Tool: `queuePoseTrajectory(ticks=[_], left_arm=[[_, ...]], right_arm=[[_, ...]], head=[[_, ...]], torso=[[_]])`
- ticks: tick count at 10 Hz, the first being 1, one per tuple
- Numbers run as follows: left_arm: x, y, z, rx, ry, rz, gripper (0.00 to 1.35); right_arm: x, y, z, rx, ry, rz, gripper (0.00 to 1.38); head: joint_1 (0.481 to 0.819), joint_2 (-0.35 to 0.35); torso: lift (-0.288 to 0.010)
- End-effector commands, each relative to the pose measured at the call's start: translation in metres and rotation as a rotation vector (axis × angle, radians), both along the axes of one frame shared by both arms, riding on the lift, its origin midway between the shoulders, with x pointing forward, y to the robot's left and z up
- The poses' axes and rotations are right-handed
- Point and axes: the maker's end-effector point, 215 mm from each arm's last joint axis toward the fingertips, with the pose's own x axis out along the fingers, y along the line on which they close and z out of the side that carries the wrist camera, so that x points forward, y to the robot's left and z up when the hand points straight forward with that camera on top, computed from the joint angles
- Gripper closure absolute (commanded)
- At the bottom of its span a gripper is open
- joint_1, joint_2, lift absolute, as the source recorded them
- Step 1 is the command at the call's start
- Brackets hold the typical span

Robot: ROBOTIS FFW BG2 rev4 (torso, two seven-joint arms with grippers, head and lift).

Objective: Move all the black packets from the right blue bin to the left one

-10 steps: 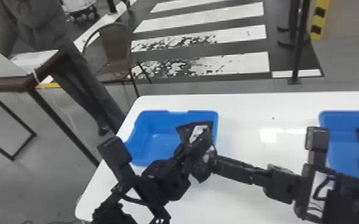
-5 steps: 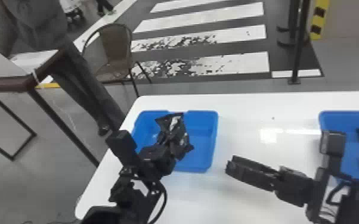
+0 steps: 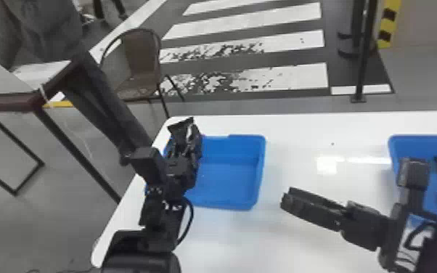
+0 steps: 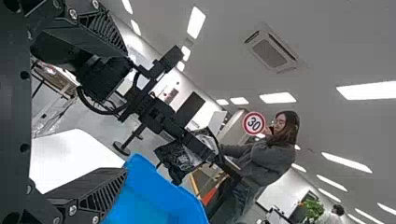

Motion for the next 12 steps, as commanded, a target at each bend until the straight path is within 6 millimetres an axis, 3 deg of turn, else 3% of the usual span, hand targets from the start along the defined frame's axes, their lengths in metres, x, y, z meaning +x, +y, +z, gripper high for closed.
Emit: queuePoseTrajectory(ticks=[1,2,3,5,7,9,11,12], left_arm=[[-0.005,0.001,0.014,-0.022,-0.064,0.001,0.13],[-0.012,-0.004,0.024,-0.058,-0.113,-0.018,0.03],[-0.025,-0.016,0.037,-0.117,-0.188,-0.06,0.11],[-0.076,-0.046,0.082,-0.27,-0.289,-0.128,0.12],[-0.13,-0.063,0.119,-0.331,-0.304,-0.165,0.13],[-0.16,-0.061,0.122,-0.325,-0.261,-0.155,0.13],[-0.171,-0.06,0.114,-0.334,-0.212,-0.15,0.13],[-0.171,-0.064,0.112,-0.367,-0.204,-0.164,0.13]], right_arm=[[0.007,-0.007,0.001,-0.02,-0.023,-0.022,0.15],[0.018,-0.017,0.001,-0.07,-0.064,-0.057,0.15],[0.033,-0.038,-0.001,-0.179,-0.124,-0.119,0.15],[0.062,-0.104,0.011,-0.417,-0.226,-0.301,0.15],[0.088,-0.18,0.015,-0.591,-0.254,-0.494,0.15],[0.097,-0.244,0.002,-0.724,-0.195,-0.654,0.15],[0.078,-0.303,0.006,-0.89,-0.112,-0.846,0.15],[0.082,-0.325,0.0,-0.924,-0.077,-0.913,0.15]], head=[[0.695,0.35],[0.695,0.35],[0.695,0.35],[0.695,0.35],[0.695,0.277],[0.695,0.167],[0.695,0.099],[0.695,0.058]], torso=[[-0.14],[-0.14],[-0.14],[-0.14],[-0.14],[-0.14],[-0.14],[-0.14]])
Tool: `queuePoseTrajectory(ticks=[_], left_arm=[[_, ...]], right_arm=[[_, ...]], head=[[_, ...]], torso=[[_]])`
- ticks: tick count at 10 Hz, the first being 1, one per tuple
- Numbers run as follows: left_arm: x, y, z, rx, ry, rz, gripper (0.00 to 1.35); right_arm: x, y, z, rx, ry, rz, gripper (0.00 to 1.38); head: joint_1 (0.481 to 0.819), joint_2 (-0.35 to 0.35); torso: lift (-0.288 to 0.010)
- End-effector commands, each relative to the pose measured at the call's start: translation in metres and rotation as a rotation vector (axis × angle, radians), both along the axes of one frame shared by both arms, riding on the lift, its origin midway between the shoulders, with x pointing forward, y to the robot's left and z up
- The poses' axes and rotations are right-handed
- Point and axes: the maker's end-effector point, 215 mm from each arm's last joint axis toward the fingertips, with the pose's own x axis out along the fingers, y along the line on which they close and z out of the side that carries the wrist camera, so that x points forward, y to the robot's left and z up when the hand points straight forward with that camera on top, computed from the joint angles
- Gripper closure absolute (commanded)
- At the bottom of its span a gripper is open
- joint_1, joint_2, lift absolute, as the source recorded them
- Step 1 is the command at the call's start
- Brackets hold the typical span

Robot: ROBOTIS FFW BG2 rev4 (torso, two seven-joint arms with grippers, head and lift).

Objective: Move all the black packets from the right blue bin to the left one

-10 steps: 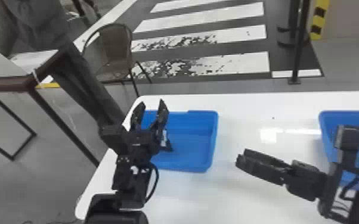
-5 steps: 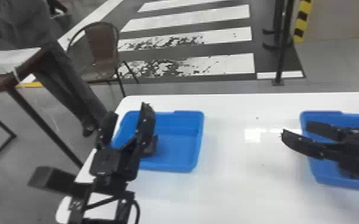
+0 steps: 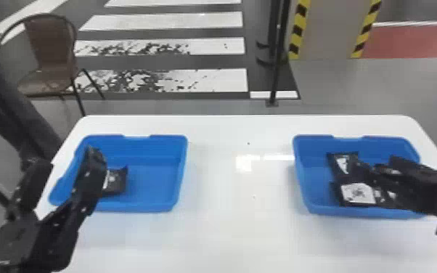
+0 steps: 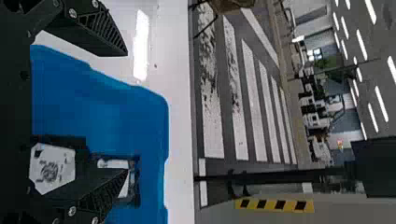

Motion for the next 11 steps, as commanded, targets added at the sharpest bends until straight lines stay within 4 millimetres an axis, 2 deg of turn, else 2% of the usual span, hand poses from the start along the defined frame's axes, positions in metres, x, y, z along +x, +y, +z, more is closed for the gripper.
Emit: queuePoseTrajectory(ticks=[1,2,3,5,7,8,10,11], left_arm=[[-0.001,0.0,0.002,-0.022,-0.006,0.001,0.13],[-0.002,0.003,0.003,-0.02,-0.008,0.006,0.13],[-0.002,0.004,0.001,-0.025,-0.004,0.007,0.13],[-0.001,-0.001,0.001,-0.046,-0.004,-0.004,0.13],[0.0,-0.002,0.001,-0.044,-0.002,-0.009,0.13],[-0.001,-0.002,0.0,-0.044,0.001,-0.006,0.13],[0.0,-0.001,0.0,-0.042,0.0,-0.006,0.13],[0.001,-0.002,-0.001,-0.04,0.004,-0.01,0.13]], right_arm=[[0.001,-0.024,-0.006,-0.029,0.015,-0.103,0.15],[0.013,-0.042,-0.014,-0.048,0.018,-0.173,0.15],[0.033,-0.059,-0.032,-0.05,0.046,-0.21,0.15],[0.077,-0.07,-0.051,-0.034,0.063,-0.21,0.15],[0.096,-0.076,-0.071,-0.02,0.111,-0.211,0.15],[0.1,-0.072,-0.083,-0.035,0.148,-0.203,0.15],[0.11,-0.044,-0.101,-0.043,0.197,-0.138,0.15],[0.109,-0.033,-0.106,-0.046,0.215,-0.115,0.15]], head=[[0.695,0.012],[0.695,-0.005],[0.695,-0.033],[0.695,-0.064],[0.695,-0.076],[0.695,-0.08],[0.695,-0.077],[0.695,-0.059]], torso=[[-0.14],[-0.14],[-0.14],[-0.14],[-0.14],[-0.14],[-0.14],[-0.14]])
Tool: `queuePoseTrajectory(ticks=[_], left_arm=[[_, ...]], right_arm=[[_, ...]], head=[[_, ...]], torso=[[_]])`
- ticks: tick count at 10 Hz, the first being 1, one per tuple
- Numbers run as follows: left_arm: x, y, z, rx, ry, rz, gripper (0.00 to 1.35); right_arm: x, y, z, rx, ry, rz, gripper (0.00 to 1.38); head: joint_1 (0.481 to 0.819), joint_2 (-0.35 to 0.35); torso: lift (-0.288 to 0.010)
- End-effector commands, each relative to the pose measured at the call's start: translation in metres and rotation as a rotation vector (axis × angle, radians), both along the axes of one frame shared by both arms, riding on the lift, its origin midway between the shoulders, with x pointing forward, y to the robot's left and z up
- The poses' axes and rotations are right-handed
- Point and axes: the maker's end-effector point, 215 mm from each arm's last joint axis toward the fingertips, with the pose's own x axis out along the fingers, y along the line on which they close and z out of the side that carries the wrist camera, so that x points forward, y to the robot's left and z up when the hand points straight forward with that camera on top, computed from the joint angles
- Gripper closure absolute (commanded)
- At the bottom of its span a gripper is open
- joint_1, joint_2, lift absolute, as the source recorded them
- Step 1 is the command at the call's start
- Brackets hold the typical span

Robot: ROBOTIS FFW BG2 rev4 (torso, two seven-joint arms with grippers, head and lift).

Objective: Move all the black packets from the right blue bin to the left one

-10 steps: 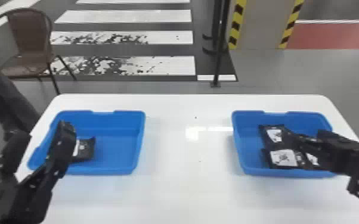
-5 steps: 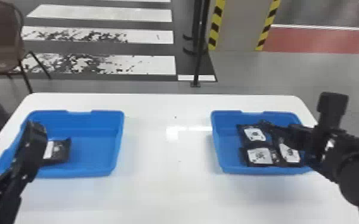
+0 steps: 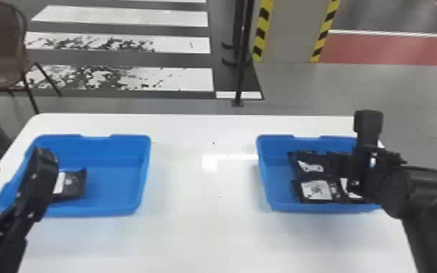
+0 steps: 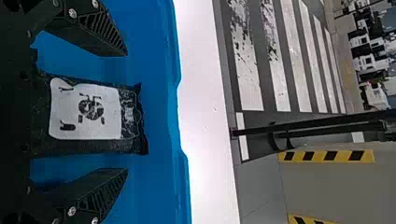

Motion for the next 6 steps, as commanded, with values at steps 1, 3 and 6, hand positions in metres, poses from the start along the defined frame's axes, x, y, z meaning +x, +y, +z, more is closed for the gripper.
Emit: queuePoseTrajectory(ticks=[1,3,6], left_arm=[[0.001,-0.001,-0.002,0.003,0.007,-0.004,0.13],[0.0,0.002,-0.004,0.003,0.011,-0.004,0.13],[0.002,0.001,-0.006,0.0,0.014,-0.008,0.13]], right_arm=[[-0.004,0.015,-0.006,-0.003,0.031,0.031,0.15],[-0.013,0.011,-0.002,-0.05,0.045,0.022,0.15],[-0.016,0.009,-0.012,-0.042,0.076,0.014,0.15]], head=[[0.695,-0.041],[0.695,-0.025],[0.695,-0.028]], torso=[[-0.14],[-0.14],[-0.14]])
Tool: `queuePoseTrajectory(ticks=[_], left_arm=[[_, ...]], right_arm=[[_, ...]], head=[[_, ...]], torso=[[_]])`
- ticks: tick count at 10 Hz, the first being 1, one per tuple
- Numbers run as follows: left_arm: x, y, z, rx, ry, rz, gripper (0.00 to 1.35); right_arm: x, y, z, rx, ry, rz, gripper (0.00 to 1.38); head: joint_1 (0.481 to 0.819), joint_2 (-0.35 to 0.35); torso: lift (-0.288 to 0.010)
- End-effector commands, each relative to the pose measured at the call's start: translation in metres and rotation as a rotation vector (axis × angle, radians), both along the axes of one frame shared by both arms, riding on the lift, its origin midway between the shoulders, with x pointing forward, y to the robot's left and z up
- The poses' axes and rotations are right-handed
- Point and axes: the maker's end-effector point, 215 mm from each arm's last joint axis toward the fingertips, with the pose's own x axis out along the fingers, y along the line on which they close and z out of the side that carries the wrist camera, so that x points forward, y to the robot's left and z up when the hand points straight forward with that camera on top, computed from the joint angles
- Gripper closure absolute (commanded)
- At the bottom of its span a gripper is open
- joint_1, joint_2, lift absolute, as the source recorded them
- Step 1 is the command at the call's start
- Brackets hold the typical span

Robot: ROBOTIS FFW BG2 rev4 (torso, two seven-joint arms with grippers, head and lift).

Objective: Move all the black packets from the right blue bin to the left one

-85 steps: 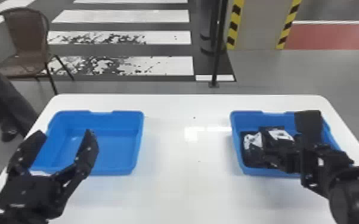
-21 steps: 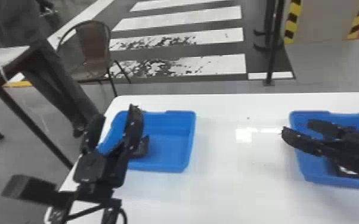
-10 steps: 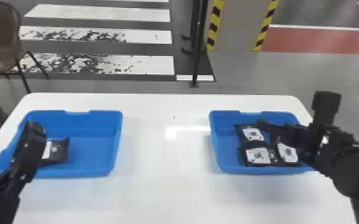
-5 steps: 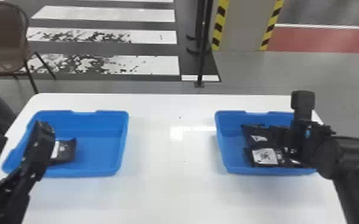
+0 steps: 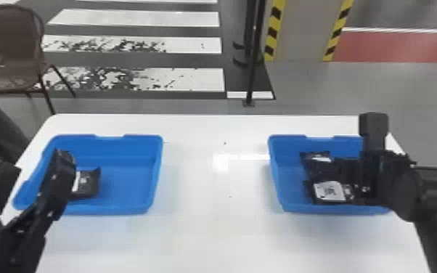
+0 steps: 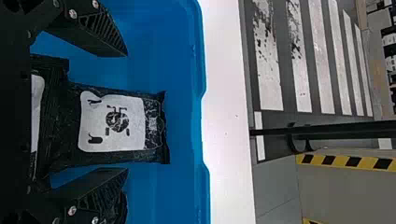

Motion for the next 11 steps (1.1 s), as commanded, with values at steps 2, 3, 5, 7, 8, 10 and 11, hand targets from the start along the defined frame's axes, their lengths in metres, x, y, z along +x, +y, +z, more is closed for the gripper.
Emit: queuePoseTrajectory(ticks=[2,3,5,7,8,10,11], left_arm=[[0.001,0.0,-0.003,-0.003,0.005,-0.003,0.13],[0.001,-0.001,-0.003,-0.003,0.006,-0.006,0.13],[0.003,-0.001,-0.007,-0.005,0.01,-0.007,0.13],[0.003,0.0,-0.006,-0.004,0.005,-0.006,0.13],[0.003,0.0,-0.006,-0.004,0.003,-0.005,0.13],[0.003,0.002,-0.006,-0.006,-0.004,0.001,0.13],[0.003,0.003,-0.005,-0.006,-0.008,0.005,0.13]], right_arm=[[-0.001,0.0,-0.009,0.009,0.024,-0.004,0.16],[-0.002,-0.001,-0.012,0.007,0.036,-0.005,0.17],[-0.007,-0.002,-0.021,0.014,0.072,-0.007,0.48],[-0.011,0.0,-0.028,0.028,0.095,-0.007,0.81],[-0.013,-0.002,-0.032,0.032,0.109,-0.007,1.04],[-0.009,-0.001,-0.018,0.024,0.043,0.004,1.11],[-0.002,-0.003,0.001,0.02,-0.029,0.006,1.11]], head=[[0.695,-0.028],[0.695,-0.028],[0.695,-0.031],[0.695,-0.031],[0.695,-0.029],[0.695,-0.029],[0.695,-0.028]], torso=[[-0.14],[-0.14],[-0.14],[-0.14],[-0.14],[-0.14],[-0.14]])
